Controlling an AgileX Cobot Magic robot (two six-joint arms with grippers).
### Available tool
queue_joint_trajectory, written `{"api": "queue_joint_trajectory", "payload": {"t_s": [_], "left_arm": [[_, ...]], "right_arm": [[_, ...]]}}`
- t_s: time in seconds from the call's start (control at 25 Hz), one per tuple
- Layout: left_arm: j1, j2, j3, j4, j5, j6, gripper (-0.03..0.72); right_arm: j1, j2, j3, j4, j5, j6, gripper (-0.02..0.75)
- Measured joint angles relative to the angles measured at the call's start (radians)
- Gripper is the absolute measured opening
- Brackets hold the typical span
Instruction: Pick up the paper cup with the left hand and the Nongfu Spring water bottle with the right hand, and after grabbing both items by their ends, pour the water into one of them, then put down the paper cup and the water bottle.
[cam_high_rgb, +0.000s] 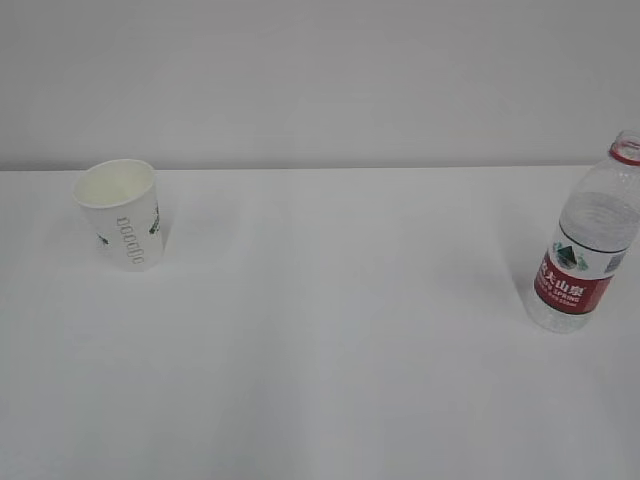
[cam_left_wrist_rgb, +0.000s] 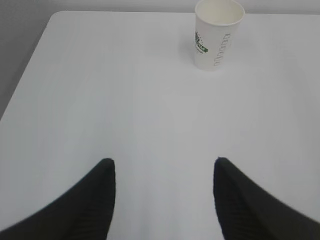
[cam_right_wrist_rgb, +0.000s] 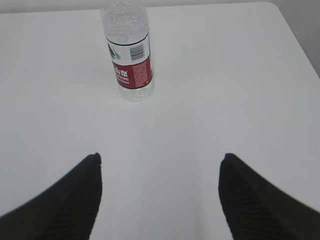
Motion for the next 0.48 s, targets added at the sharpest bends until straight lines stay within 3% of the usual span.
{"api": "queue_joint_trajectory", "payload": {"t_s": [0.48], "left_arm": [[0.000, 0.000, 0.000, 0.000, 0.000, 0.000, 0.451]], "right_arm": [[0.000, 0.000, 0.000, 0.000, 0.000, 0.000, 0.548]]}}
